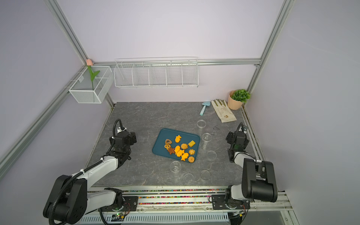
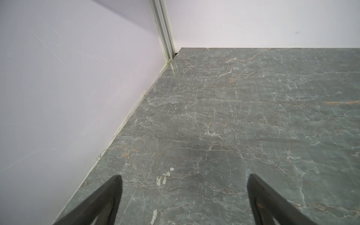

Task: Pour the cookies out of the jar
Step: Reset both arms

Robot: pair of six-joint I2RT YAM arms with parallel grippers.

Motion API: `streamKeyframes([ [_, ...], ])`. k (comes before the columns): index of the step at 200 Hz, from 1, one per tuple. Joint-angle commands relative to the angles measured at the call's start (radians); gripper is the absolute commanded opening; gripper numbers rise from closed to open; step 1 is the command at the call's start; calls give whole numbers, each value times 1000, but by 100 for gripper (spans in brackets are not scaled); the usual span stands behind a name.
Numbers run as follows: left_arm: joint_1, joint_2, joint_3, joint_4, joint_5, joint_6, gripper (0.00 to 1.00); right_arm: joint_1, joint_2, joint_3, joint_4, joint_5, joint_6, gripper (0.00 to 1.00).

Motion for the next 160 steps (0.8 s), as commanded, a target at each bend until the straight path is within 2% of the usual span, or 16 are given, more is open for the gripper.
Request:
streamKeyframes([
  [1, 10, 47, 13, 70, 21, 37, 100, -7, -11, -16, 25, -8, 3, 88],
  [42, 40, 127, 31, 121, 42, 39, 100, -8, -9, -15, 25, -11, 4, 89],
  [117, 111, 277, 116, 199, 149, 34, 100, -9, 3, 1, 8, -25, -2, 88],
  [160, 153, 270, 111, 196, 213, 2, 100, -9, 25, 29, -15, -56, -19, 88],
])
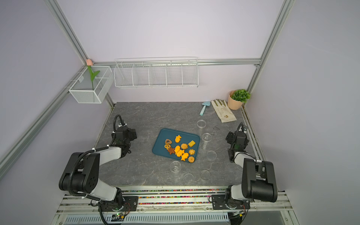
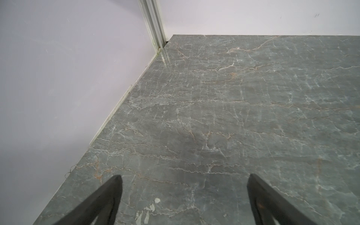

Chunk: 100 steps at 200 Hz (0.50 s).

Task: Pour the cookies out of the jar
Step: Reset both arms

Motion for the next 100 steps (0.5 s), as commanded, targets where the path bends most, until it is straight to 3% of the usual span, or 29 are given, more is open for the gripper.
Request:
streamKeyframes([
  [1, 23, -9, 6, 39, 57, -18, 100, -4, 24, 28, -14, -34, -20, 88],
  [100, 115, -53, -103, 184, 384, 3, 100, 43, 58, 55, 20, -214, -161, 88],
])
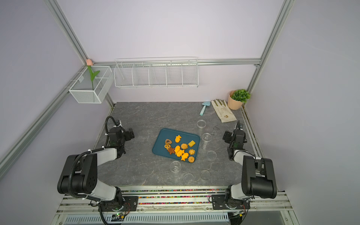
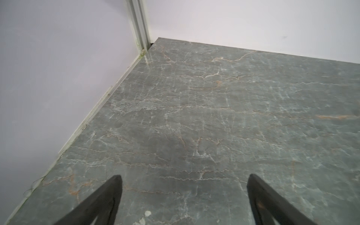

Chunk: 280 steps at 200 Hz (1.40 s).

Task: Pour the cookies out of the jar
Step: Reset both arms

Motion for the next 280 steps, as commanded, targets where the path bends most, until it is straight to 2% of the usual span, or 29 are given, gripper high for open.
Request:
streamKeyframes([
  [1, 7, -31, -55, 100, 111, 25, 100, 18, 21, 17, 27, -79, -79, 88],
  [32, 6, -38, -106, 172, 151, 44, 100, 40, 34, 21, 46, -143, -133, 88],
  [87, 7, -15, -128, 226, 114, 29, 100, 49, 27, -3, 85, -184, -161, 88],
  [179, 7, 0, -136, 264, 102, 34, 99, 54, -21, -58, 140, -194, -169, 88],
  [221, 6, 24, -159, 350, 103, 35, 99, 60, -58, -109, 200, -211, -180, 88],
  [280, 7, 24, -158, 350, 102, 35, 99, 63, -86, -182, 305, -236, -194, 88],
])
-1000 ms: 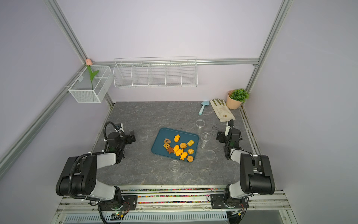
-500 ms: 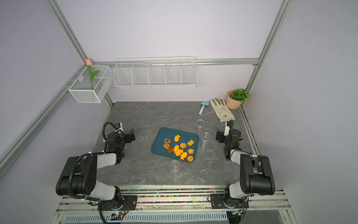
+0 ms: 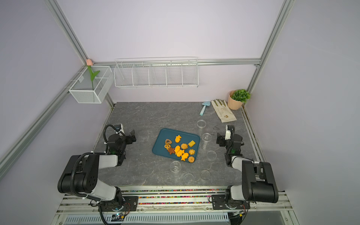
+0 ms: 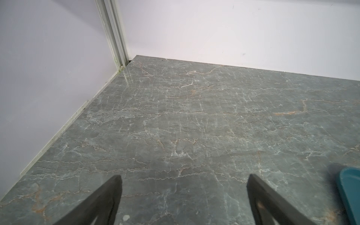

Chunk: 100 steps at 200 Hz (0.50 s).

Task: Pour the cookies out of the jar
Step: Reset both arms

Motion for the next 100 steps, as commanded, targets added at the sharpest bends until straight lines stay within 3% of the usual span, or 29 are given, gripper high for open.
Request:
streamKeyframes([
  [1, 5, 8, -5, 38, -7, 16, 99, 6, -25, -33, 89, -32, -41, 88],
  [100, 4, 10, -8, 43, -6, 16, 99, 6, 41, -79, 238, -115, -82, 88],
])
